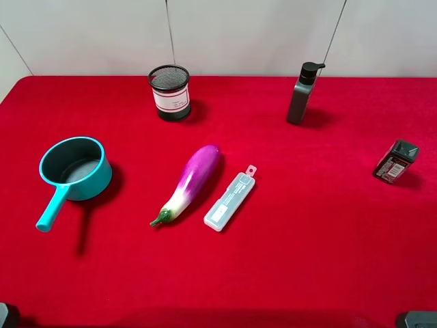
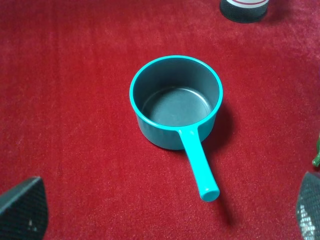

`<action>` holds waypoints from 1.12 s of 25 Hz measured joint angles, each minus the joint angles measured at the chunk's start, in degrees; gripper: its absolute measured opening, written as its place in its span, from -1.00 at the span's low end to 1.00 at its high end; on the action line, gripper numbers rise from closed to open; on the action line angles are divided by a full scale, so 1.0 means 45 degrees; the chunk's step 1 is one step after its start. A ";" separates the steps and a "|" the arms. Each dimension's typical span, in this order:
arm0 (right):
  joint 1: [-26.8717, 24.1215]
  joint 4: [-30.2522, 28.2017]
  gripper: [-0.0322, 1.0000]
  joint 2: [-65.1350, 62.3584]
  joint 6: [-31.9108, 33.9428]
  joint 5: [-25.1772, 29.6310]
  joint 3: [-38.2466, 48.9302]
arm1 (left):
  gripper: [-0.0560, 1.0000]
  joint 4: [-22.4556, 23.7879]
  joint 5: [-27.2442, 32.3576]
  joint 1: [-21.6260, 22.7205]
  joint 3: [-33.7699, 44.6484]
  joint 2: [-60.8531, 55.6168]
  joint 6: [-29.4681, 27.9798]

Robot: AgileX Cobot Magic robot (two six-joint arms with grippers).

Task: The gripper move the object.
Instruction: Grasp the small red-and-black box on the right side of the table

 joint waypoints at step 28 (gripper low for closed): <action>-0.1039 -0.0091 0.41 0.7547 0.1873 -0.0155 -0.1246 | 0.97 0.0000 0.0000 0.0000 0.0000 0.0000 0.0000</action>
